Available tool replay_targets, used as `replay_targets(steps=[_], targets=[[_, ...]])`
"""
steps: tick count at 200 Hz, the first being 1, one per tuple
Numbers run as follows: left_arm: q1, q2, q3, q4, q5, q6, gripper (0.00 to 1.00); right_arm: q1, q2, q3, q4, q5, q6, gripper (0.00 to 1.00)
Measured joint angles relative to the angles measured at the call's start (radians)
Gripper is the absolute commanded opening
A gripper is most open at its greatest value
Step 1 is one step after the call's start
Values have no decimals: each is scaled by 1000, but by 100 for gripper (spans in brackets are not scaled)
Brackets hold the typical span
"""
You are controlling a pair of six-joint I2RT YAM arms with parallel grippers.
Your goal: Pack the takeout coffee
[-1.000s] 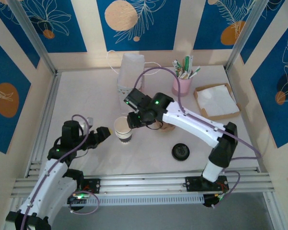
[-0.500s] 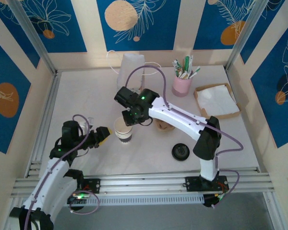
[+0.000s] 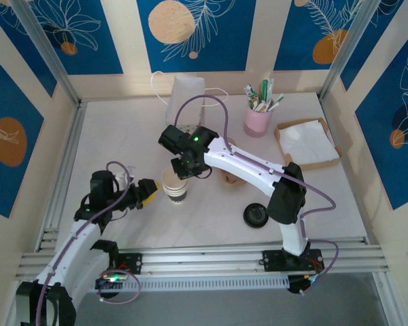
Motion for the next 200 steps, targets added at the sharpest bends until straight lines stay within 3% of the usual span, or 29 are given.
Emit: replay_targets(steps=[200], targets=[[1, 66, -23, 84, 34, -16, 66, 0, 19, 11, 7, -37, -6, 0]])
